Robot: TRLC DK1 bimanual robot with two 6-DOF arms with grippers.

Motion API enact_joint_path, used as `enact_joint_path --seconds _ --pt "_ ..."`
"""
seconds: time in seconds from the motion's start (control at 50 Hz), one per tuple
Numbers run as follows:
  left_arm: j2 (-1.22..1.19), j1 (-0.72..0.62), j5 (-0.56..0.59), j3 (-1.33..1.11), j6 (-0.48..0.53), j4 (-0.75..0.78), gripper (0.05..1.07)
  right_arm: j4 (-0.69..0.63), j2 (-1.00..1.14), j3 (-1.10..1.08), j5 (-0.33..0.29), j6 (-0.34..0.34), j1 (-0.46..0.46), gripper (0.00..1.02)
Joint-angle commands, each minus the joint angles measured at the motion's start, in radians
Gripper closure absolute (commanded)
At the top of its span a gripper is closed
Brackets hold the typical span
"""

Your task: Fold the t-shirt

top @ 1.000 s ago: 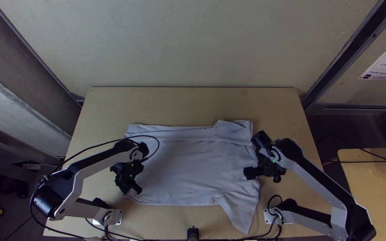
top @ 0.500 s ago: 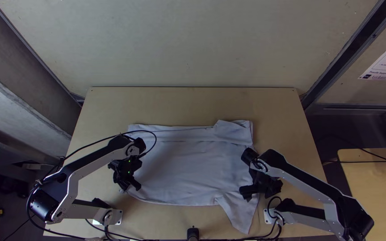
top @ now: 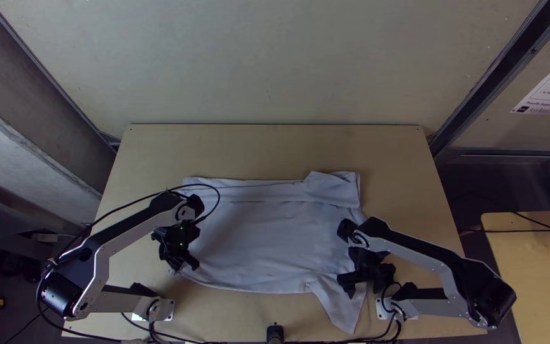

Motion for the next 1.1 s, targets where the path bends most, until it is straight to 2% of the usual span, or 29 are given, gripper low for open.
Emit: enact_joint_path --seconds 0.0,0.06,0.1,0.14,0.2,0.22,0.4,0.72,0.86,0.98,1.08 --pt "-0.019 0.012 0.004 0.014 0.019 -0.017 1.04 0.031 0.027 -0.036 -0.007 -0.006 0.027 0.15" --pt "-0.019 0.016 0.005 0.014 0.025 -0.015 1.04 0.043 0.026 -0.039 -0.007 -0.006 0.037 0.21" --pt "-0.019 0.018 0.005 0.014 0.025 -0.015 1.04 0.052 0.027 -0.039 0.002 -0.006 0.042 0.33" --pt "-0.019 0.02 0.005 0.014 0.026 -0.015 1.04 0.078 0.021 -0.037 0.024 -0.006 0.057 0.51" --pt "-0.019 0.023 0.005 0.014 0.028 -0.015 1.04 0.146 0.0 -0.032 0.067 0.0 0.068 0.95" --pt "-0.019 0.024 0.005 0.014 0.029 -0.014 1.04 0.159 -0.008 -0.031 0.076 0.006 0.074 1.0" --pt "-0.021 0.038 0.005 0.023 0.029 -0.015 1.04 0.098 -0.02 0.017 0.077 0.015 0.091 0.99" --pt "-0.036 0.081 0.011 0.075 0.023 -0.011 1.04 -0.02 -0.14 0.138 0.082 0.012 0.039 0.99" --pt "-0.082 0.102 0.017 0.103 0.026 0.018 1.04 -0.057 -0.19 0.191 0.122 0.012 0.008 0.99" --pt "-0.098 0.133 0.024 0.126 0.036 0.02 1.04 -0.091 -0.213 0.216 0.16 -0.022 -0.047 0.99" --pt "-0.105 0.155 0.024 0.133 0.045 0.02 1.04 -0.121 -0.229 0.236 0.197 -0.103 -0.154 0.99"
